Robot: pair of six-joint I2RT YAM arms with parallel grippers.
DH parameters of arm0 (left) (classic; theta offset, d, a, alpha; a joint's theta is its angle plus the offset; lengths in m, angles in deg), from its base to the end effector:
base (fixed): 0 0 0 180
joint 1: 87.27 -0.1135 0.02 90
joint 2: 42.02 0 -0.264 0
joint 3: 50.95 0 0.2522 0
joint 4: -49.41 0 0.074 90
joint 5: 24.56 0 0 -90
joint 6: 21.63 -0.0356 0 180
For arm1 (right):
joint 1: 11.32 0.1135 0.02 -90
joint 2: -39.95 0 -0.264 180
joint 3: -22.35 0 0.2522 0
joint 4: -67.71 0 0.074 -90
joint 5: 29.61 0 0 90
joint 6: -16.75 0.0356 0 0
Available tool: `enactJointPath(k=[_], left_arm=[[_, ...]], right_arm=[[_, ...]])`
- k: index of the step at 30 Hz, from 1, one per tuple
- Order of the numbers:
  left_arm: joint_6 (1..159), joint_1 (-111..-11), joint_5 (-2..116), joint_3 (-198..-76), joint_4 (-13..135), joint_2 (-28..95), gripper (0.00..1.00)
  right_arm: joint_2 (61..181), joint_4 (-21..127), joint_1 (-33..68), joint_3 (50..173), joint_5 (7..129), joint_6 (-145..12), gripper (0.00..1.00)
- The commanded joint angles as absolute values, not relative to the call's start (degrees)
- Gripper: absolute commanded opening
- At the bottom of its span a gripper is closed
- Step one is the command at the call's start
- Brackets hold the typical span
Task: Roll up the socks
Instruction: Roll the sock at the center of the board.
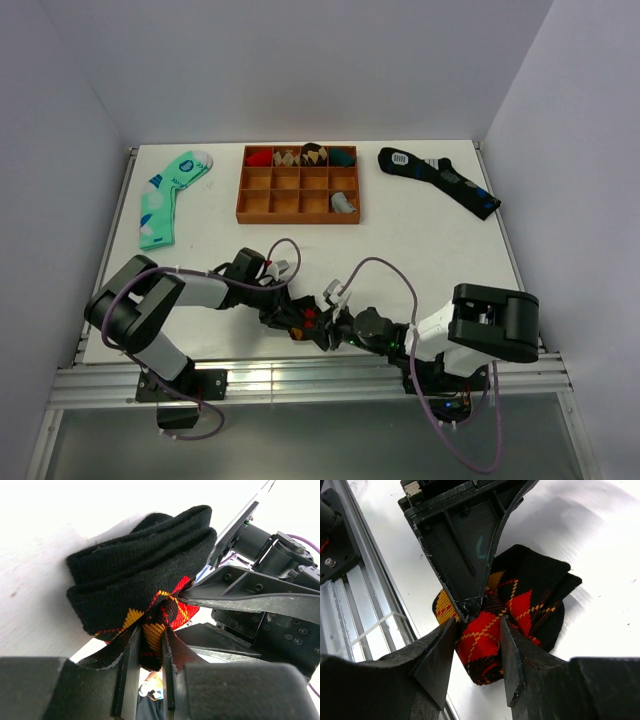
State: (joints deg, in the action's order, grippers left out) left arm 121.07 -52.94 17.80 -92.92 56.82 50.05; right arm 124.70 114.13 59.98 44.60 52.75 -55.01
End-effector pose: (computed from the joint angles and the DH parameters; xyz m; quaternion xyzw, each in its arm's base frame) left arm 0.1866 -0.1593 0.1012 0.0287 -0.8851 0.4574 0.0814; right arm 0.0742 0.2043 0.1224 -0.3203 0.7312 0.3847 0.4634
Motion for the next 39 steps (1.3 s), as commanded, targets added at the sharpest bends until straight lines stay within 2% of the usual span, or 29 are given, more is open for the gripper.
enactJointPath(k=[1,19,31,39], left_arm=[[117.0,-54.8,32.2,-89.8,68.5,52.6,0.00],[115.0,-59.7,34.6,-92.5,72.0,53.6,0.00],[111.0,-62.6,36.4,-98.5,79.8,54.2,0.00],[111.0,-63.1,35.6,-98.4,79.3,54.6,0.00]], right_arm=[[126.7,109.8,62.5,43.7,51.4,-53.7,0.47],[133.4,108.3,70.7,45.9,44.7,-52.4,0.48],[137.6,106.6,72.6,47.2,42.4,-51.4,0.49],[139.8,108.4,73.9,46.0,40.8,-49.5,0.48]])
